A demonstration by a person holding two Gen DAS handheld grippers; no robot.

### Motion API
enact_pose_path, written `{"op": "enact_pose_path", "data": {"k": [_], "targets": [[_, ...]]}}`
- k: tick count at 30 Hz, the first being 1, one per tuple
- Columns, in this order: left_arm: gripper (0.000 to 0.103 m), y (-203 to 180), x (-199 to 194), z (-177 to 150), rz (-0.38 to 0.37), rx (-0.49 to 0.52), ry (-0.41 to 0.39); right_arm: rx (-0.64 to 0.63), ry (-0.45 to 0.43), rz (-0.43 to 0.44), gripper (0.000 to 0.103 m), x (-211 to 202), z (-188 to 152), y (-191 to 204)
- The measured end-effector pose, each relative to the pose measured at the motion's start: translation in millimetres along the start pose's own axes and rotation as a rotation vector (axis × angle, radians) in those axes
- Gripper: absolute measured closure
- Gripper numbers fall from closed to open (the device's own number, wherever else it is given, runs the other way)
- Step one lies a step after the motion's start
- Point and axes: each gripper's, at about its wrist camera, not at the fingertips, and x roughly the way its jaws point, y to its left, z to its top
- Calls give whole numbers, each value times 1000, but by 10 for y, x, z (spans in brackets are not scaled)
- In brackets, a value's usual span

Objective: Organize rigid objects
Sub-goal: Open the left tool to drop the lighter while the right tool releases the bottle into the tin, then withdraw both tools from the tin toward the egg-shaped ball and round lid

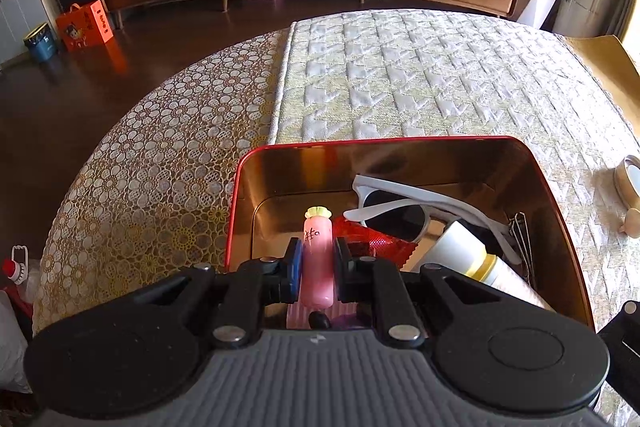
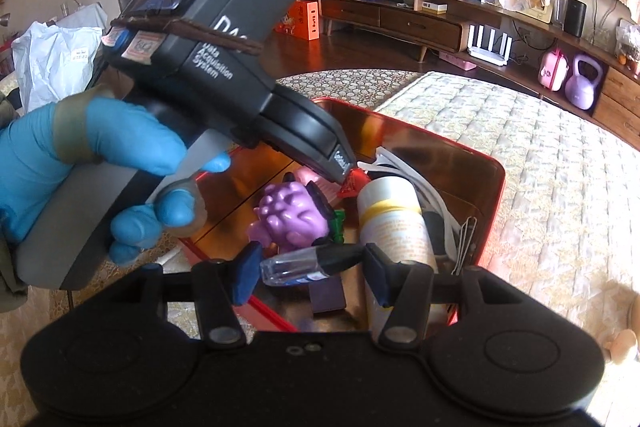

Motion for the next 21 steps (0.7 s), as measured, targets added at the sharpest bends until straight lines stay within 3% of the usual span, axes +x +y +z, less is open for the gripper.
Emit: {"op": "enact_pose_path", "data": {"k": [14, 19, 21], "targets": [[85, 6, -186, -102, -17, -49, 17, 75, -25, -17, 40, -194, -34, -53], [70, 8, -356, -134, -41, -68, -6, 89, -32, -27, 39, -304, -57, -75], [51, -6, -434, -151, -43, -68, -18, 95, -40, -29, 39, -356, -61, -74]]}}
